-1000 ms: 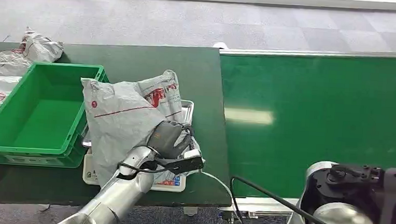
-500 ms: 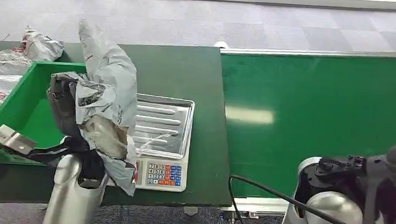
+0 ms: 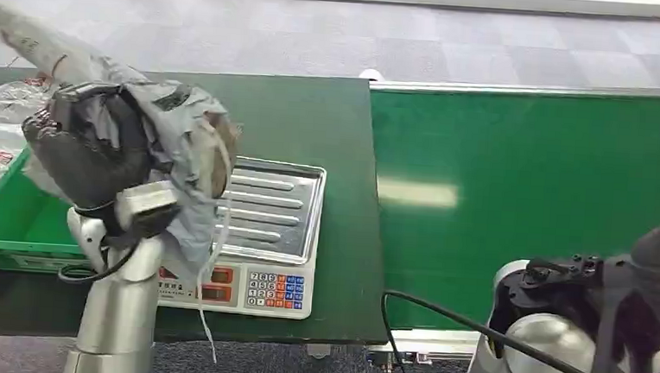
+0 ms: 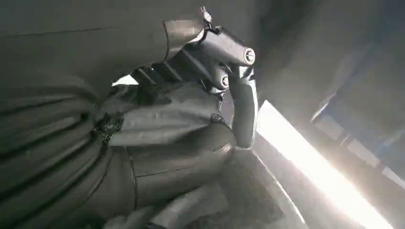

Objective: Moved the parcel from conveyor to table for the left to box.

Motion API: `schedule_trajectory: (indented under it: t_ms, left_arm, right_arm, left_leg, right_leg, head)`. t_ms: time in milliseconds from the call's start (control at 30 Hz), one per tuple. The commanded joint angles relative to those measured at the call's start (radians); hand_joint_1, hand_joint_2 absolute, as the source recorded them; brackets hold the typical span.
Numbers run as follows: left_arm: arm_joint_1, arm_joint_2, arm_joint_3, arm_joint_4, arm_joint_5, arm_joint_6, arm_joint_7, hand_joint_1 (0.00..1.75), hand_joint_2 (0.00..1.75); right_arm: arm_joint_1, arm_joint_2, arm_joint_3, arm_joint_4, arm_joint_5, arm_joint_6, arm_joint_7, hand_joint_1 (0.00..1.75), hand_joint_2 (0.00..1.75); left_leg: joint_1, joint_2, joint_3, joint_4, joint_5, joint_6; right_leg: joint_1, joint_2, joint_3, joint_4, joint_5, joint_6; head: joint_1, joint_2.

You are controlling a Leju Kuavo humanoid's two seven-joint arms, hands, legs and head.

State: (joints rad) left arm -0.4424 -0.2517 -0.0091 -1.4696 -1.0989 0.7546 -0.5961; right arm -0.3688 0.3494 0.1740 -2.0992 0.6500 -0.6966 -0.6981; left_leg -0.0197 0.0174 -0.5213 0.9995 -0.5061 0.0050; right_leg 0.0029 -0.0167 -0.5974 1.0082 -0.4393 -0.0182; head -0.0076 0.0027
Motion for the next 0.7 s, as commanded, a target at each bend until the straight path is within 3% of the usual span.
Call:
schedule_trajectory:
  t_ms: [33, 67, 133, 200, 333, 433, 533, 600, 700]
  left_arm:
    - [-0.378, 0.188, -0.385, 0.542, -0.472, -0.056, 0.654, 1.75, 1.75]
    - [-0.397, 0.199, -0.402, 0.572, -0.472, -0.056, 0.662, 1.75, 1.75]
    - [-0.468, 0.205, -0.546, 0.733, -0.472, -0.056, 0.789, 1.75, 1.75]
    - [-0.5, 0.195, -0.577, 0.837, -0.472, -0.056, 0.817, 1.75, 1.75]
    - [-0.538, 0.168, -0.548, 1.041, -0.449, -0.066, 0.813, 1.75, 1.75]
    - [-0.59, 0.157, -0.491, 1.17, -0.417, -0.198, 0.851, 1.75, 1.75]
    - [-0.6, 0.186, -0.421, 1.226, -0.384, -0.288, 0.968, 1.75, 1.75]
    - [-0.581, 0.224, -0.333, 1.227, -0.323, -0.262, 1.074, 1.75, 1.75]
    - [-0.569, 0.251, -0.323, 1.228, -0.314, -0.245, 1.049, 1.75, 1.75]
  right_arm:
    - [0.023, 0.0, 0.003, 0.095, 0.008, -0.002, 0.0, 0.0, 1.75]
    - [0.024, 0.0, 0.005, 0.097, 0.012, -0.002, 0.0, 0.0, 1.75]
    - [0.037, 0.0, 0.015, 0.094, 0.012, -0.002, 0.0, 0.0, 1.75]
    - [0.047, 0.0, 0.019, 0.089, 0.012, -0.002, 0.0, 0.0, 1.75]
    - [0.059, 0.0, 0.024, 0.082, 0.012, -0.002, 0.0, 0.0, 1.75]
    - [0.067, 0.0, 0.034, 0.079, 0.01, -0.002, 0.0, 0.0, 1.75]
    - [0.083, 0.0, 0.043, 0.073, 0.008, -0.002, 0.0, 0.0, 1.75]
    - [0.1, 0.0, 0.045, 0.063, 0.008, -0.002, 0.0, 0.0, 1.75]
    - [0.107, 0.0, 0.049, 0.057, 0.009, -0.002, 0.0, 0.0, 1.75]
  left_leg:
    - [0.001, -0.006, 0.0, 0.0, 0.002, -0.002]
    - [0.002, -0.007, 0.0, -0.001, 0.002, -0.003]
    - [0.001, -0.005, 0.0, -0.001, 0.003, -0.003]
    - [0.002, -0.008, 0.001, -0.002, 0.003, -0.004]
    - [0.001, -0.001, 0.001, -0.001, 0.002, -0.003]
    - [0.002, 0.004, 0.002, -0.003, 0.003, -0.004]
    - [0.002, 0.005, 0.001, -0.001, 0.002, -0.003]
    - [0.002, 0.006, 0.001, -0.002, 0.002, -0.004]
    - [0.001, 0.008, 0.0, -0.002, 0.002, -0.003]
  right_leg:
    - [0.001, -0.004, 0.002, -0.001, 0.0, 0.001]
    - [0.001, -0.004, 0.003, -0.002, 0.001, 0.001]
    - [0.001, -0.004, 0.002, -0.002, 0.002, 0.001]
    - [0.001, -0.006, 0.002, -0.003, 0.003, 0.001]
    - [0.001, 0.001, 0.001, -0.002, 0.003, 0.001]
    - [0.001, 0.006, 0.001, -0.003, 0.004, 0.001]
    - [0.001, 0.006, -0.001, -0.002, 0.004, 0.0]
    - [0.001, 0.007, -0.001, -0.002, 0.004, 0.0]
    - [0.001, 0.008, -0.002, -0.001, 0.004, 0.0]
  head:
    - [0.001, 0.0]
    - [0.001, 0.0]
    - [0.0, 0.0]
    - [0.0, 0.0]
    - [0.0, 0.0]
    - [0.0, 0.0]
    - [0.0, 0.0]
    - [0.0, 0.0]
    - [0.0, 0.0]
